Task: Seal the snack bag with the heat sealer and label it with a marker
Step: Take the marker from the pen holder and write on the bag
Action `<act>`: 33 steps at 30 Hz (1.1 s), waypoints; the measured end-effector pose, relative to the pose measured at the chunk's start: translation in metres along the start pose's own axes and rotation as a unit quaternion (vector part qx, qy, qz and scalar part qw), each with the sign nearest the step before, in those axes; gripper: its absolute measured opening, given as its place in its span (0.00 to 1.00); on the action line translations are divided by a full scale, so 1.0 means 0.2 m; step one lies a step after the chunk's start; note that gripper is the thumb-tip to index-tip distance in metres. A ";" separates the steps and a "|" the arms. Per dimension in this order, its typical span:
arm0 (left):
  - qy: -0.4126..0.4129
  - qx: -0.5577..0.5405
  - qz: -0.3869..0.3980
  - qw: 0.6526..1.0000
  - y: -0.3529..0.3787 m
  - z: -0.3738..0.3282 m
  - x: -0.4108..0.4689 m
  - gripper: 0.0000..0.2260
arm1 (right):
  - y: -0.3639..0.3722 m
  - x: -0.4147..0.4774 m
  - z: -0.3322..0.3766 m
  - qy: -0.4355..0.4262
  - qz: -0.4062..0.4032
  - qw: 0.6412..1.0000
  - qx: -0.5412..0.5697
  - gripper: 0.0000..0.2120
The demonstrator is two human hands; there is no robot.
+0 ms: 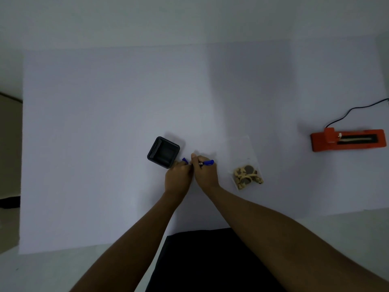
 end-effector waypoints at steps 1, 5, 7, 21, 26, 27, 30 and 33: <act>0.003 0.007 0.004 1.000 0.00 0.00 0.00 0.06 | 0.00 0.00 0.00 -0.008 0.000 1.000 -0.008 0.21; 0.015 0.033 0.015 0.999 -0.02 -0.01 0.00 0.04 | 0.02 0.00 -0.01 -0.028 0.002 0.999 -0.029 0.21; 0.014 0.043 0.019 0.999 -0.03 -0.01 0.00 0.04 | 0.03 0.00 0.00 -0.043 0.007 0.998 -0.043 0.19; 0.016 0.073 0.035 0.997 -0.04 -0.04 0.01 0.05 | 0.02 0.01 -0.04 -0.058 0.016 0.997 -0.058 0.18; 0.009 0.075 0.037 0.996 -0.04 -0.04 0.01 0.05 | 0.01 0.01 -0.04 -0.073 0.017 0.995 -0.071 0.17; 0.008 0.075 0.037 0.996 -0.05 -0.04 0.01 0.05 | 0.01 0.01 -0.04 -0.075 0.018 0.994 -0.072 0.17; 0.008 0.078 0.039 0.996 -0.06 -0.05 0.01 0.06 | 0.00 0.02 -0.04 -0.076 0.017 0.994 -0.079 0.18; 0.004 0.080 0.042 0.996 -0.06 -0.05 0.01 0.06 | 0.00 0.02 -0.04 -0.078 0.013 0.993 -0.085 0.18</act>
Point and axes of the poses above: each hand's wrist, its own x-axis towards the middle knuckle, its own y-axis out of the palm, z = x × y, the point moved 4 cm from there along x, towards the middle knuckle, and after that the axes turned 7 degrees about x, right-handed, at the moved point
